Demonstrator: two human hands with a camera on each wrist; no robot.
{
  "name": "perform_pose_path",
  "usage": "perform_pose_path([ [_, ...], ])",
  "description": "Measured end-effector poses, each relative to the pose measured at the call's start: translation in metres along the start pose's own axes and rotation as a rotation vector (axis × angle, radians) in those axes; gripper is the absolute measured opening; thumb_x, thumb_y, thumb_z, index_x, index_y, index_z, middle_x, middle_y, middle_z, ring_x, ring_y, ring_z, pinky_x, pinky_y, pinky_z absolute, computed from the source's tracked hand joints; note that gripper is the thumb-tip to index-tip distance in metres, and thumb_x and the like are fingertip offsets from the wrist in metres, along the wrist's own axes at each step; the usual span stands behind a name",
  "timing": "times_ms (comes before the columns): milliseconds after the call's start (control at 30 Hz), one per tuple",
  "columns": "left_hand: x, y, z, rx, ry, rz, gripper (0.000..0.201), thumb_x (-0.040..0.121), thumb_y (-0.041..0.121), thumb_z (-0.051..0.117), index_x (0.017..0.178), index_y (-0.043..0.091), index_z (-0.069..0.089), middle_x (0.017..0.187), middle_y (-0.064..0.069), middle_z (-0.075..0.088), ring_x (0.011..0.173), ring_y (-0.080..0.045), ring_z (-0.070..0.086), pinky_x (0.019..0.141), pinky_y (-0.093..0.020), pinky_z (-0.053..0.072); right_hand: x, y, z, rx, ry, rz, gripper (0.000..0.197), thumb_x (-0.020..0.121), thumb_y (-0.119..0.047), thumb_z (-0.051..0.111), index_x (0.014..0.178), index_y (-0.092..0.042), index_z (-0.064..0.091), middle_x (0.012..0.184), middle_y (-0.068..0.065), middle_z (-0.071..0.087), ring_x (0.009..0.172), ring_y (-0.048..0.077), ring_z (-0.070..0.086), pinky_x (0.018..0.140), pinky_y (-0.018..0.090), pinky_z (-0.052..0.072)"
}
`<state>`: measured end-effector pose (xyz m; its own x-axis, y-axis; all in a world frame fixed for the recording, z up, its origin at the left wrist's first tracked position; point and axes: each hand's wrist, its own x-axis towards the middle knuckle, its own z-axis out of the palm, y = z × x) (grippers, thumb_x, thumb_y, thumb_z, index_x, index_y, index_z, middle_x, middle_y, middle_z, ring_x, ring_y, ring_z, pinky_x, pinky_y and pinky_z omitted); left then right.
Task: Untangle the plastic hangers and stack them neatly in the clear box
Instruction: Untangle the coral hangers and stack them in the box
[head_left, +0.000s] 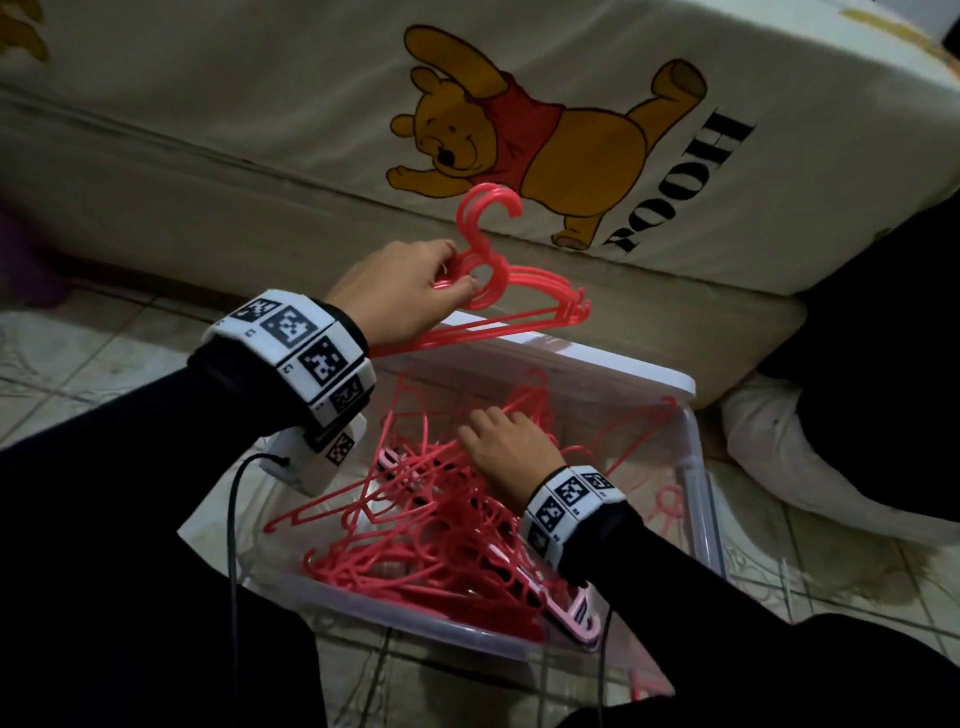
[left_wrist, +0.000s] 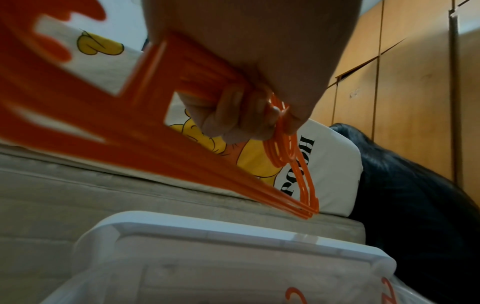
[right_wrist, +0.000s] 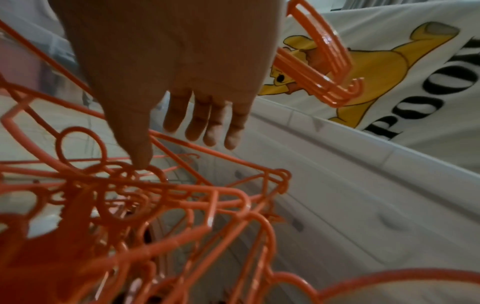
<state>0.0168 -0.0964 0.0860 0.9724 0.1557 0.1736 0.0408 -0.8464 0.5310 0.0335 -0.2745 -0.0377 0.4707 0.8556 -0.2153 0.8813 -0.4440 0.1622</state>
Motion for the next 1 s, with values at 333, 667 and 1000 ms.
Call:
perform_pose_path([
  [333,0.0,-0.001,0.001,0.0,-0.013,0.003,0.035,0.09,0.053,0.047,0.094,0.021,0.06,0.087,-0.003,0.065,0.085,-0.027,0.06,0.077,-0.046,0.05,-0.016,0.019,0.015,0.007,-0.106,-0.006,0.03,0.096,-0.021,0.042,0.124,-0.017,0.054,0.119,0.005,0.061,0.111,0.027,0.055,0.081,0.04,0.048],
  [667,0.002,-0.001,0.005,-0.005,0.004,0.041,0.035,0.09,0.054,0.047,0.092,0.021,0.059,0.079,0.0,0.06,0.078,-0.026,0.058,0.068,-0.04,0.047,-0.032,0.048,-0.037,0.279,-0.024,0.103,0.017,0.087,-0.022,0.056,0.099,-0.023,0.068,0.107,0.004,0.065,0.099,0.025,0.063,0.076,0.032,0.047],
  [1000,-0.002,0.007,0.015,0.099,-0.164,0.102,0.074,0.062,0.09,0.019,0.094,0.031,0.049,0.079,0.005,0.057,0.075,-0.02,0.055,0.069,-0.037,0.048,-0.072,0.102,-0.094,0.658,0.384,0.379,0.01,0.081,-0.012,0.064,0.085,-0.019,0.07,0.062,-0.011,0.051,0.058,0.007,0.044,0.055,0.019,0.03],
])
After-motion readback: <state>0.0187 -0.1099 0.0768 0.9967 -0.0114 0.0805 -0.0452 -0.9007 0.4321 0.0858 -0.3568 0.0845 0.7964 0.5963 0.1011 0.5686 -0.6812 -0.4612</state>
